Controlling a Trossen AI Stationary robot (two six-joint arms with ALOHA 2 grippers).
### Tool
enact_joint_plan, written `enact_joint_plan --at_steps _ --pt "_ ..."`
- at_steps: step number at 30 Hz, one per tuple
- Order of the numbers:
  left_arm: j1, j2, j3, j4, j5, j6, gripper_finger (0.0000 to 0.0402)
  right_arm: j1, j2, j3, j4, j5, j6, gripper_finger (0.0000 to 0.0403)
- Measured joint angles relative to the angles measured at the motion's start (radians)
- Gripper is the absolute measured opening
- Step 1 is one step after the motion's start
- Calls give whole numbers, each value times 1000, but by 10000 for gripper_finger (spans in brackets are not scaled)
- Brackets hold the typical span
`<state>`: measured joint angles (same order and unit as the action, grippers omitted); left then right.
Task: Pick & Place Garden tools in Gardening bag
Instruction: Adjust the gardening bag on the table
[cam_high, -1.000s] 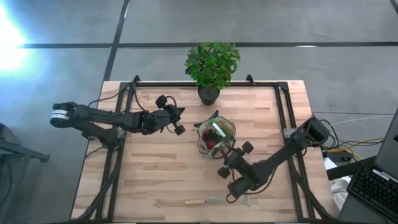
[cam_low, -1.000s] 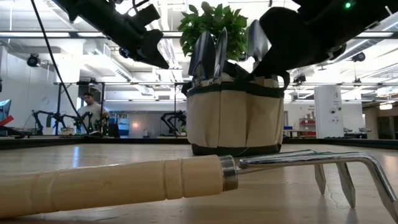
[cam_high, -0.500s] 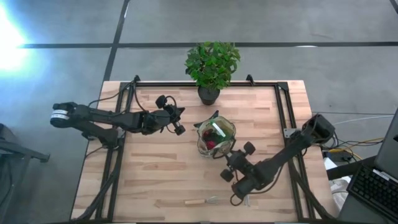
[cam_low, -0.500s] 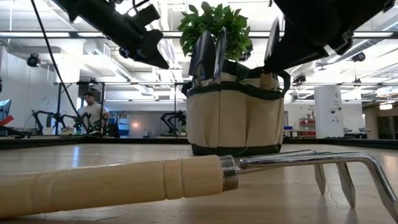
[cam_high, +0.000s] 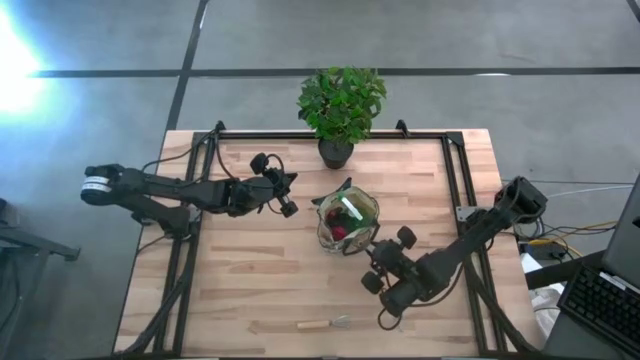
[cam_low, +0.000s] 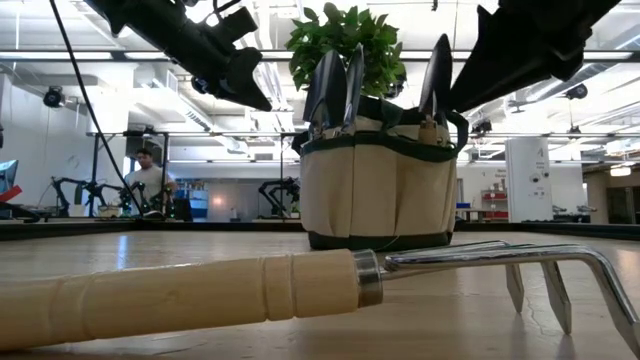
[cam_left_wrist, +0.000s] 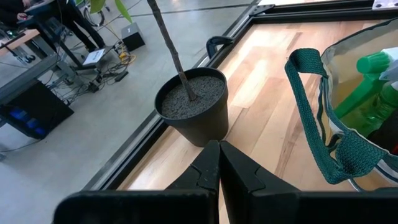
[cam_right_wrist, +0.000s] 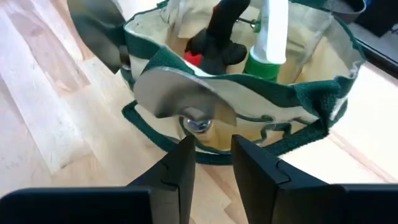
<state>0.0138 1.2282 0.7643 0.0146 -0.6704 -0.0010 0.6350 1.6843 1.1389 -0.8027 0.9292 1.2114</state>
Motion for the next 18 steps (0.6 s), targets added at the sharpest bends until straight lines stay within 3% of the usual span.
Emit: enact_joint_plan --at_steps 4,12,18 --pt "0 0 0 -1 0 0 12 0 -7 0 -16 -47 -8 115" --pt "0 0 0 -3 0 -3 12 -13 -58 0 -212 -504 35 127" --pt "0 0 0 -2 1 -8 12 -4 -107 0 -228 -714 47 111"
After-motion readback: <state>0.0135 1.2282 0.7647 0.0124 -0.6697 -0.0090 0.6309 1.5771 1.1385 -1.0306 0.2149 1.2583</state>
